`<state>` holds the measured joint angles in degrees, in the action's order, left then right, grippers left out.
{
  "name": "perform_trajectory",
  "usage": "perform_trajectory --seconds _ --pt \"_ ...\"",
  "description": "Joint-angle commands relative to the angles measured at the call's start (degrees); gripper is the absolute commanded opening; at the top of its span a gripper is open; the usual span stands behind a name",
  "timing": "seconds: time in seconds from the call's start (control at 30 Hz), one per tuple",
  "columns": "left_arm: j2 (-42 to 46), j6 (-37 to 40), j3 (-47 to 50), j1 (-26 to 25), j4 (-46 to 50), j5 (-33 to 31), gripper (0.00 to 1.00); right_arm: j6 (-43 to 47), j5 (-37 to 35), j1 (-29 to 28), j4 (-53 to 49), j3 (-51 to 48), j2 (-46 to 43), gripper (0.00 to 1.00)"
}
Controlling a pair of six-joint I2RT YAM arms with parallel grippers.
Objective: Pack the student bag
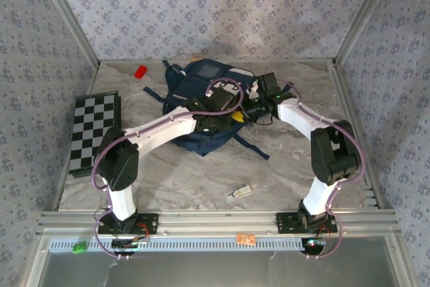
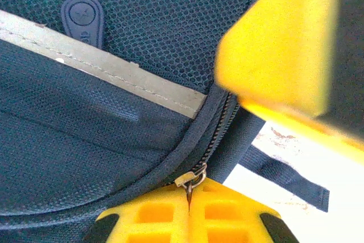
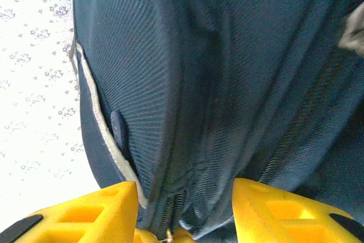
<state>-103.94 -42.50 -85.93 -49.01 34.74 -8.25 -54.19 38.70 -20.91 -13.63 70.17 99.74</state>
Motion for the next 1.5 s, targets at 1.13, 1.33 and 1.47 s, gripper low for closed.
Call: perform_trajectory --seconds 1.13,1.33,1.47 --pt "15.8 20.2 11.0 13.2 4.5 -0.2 0.0 20.3 2.7 7.0 -16.1 12.7 2.6 0.0" --pt "14.8 16.3 10.9 10.1 0.2 3.6 0.0 22.6 2.7 11.1 -20.5 20.8 8.7 0.0" --pt "12.8 14.2 8.7 6.4 -1.8 2.7 0.0 22.4 4.3 12.2 -20.5 24.6 11.1 0.17"
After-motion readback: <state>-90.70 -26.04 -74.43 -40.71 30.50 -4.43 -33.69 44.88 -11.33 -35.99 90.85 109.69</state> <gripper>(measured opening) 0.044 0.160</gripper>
